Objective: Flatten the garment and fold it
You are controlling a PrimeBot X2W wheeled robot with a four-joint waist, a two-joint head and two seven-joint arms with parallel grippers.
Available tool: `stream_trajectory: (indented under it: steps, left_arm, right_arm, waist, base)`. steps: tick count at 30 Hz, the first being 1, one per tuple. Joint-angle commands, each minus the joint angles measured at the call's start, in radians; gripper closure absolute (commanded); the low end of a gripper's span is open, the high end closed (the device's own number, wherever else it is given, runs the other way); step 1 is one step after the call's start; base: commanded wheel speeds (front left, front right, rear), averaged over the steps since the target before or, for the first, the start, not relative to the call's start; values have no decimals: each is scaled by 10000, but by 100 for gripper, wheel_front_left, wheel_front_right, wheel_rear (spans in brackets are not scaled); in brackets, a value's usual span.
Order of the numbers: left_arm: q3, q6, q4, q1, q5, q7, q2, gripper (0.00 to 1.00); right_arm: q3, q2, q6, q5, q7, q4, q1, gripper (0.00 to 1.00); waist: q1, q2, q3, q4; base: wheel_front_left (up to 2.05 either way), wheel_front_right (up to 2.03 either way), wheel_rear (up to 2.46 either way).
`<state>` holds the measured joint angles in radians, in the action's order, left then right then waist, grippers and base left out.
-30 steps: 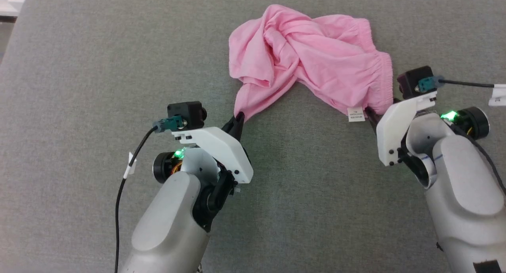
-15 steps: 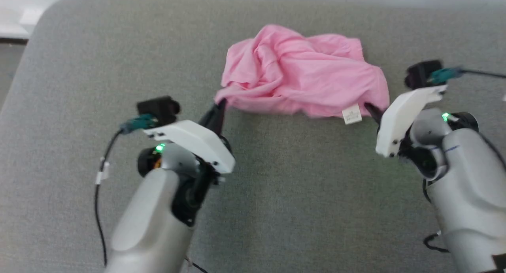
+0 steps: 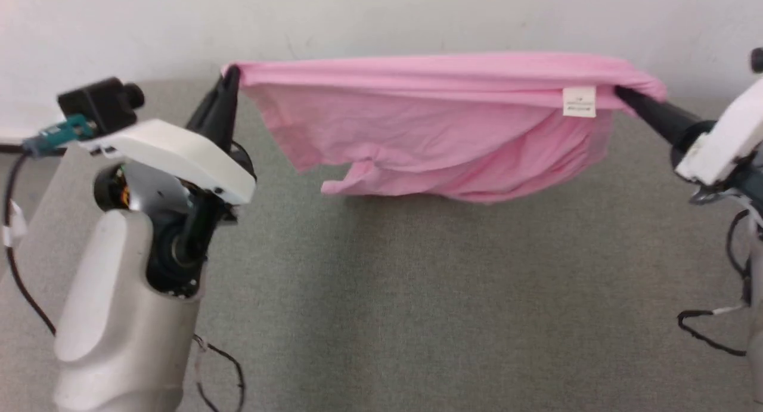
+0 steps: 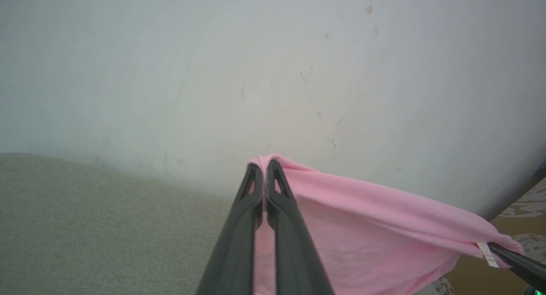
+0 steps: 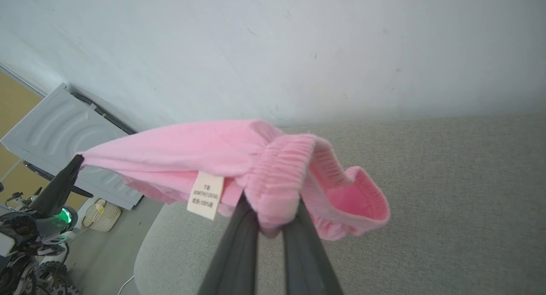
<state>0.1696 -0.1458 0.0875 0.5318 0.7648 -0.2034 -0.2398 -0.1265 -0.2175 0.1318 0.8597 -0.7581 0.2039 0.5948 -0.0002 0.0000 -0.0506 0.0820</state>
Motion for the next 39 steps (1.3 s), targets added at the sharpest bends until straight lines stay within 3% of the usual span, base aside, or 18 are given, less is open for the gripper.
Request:
stream_trajectory:
  steps: [1,8,16,22,31,34,39]
  left_arm:
    - [-123,-124,-152,169,22,-45,-149,100]
    - [-171,-352,-860,1081,-15,-928,-680,100]
    - [200,-508,368,3179,-548,-1638,-1013,100]
    - [367,-600,1694,5224,-1105,-1312,-932,100]
    - [288,-435,2988,7607,-1734,591,-647,100]
    - [276,-148,3392,7893,-1666,1102,-504,100]
    - [268,317,3873,7572,-1334,1598,-216,100]
  right_arm:
    - [-203,-37,-11,70,-103,-117,87,100]
    - [-1398,833,-11,40,-1595,-902,891,100]
    - [-2177,1553,-11,-1555,-2638,-178,3135,100]
    - [-2135,1666,-11,-2719,-1546,1276,5634,100]
    - [-1245,1671,-11,-2756,1882,2901,8357,100]
    - [-1190,1671,-11,-2600,2577,3306,8664,100]
    - [-1021,1529,-11,-2538,2562,3632,8055,100]
  waist:
    - [2,0,391,-123]
    - [2,0,271,-166]
    - [2,0,-963,-323]
    - [2,0,-2428,-501]
    - [2,0,-3878,-498]
    - [2,0,-4013,-419]
    - [2,0,-3997,-209]
  base:
    - [0,0,0]
    - [0,0,0]
    - [0,0,0]
    - [0,0,0]
    - [0,0,0]
    - [0,0,0]
    - [0,0,0]
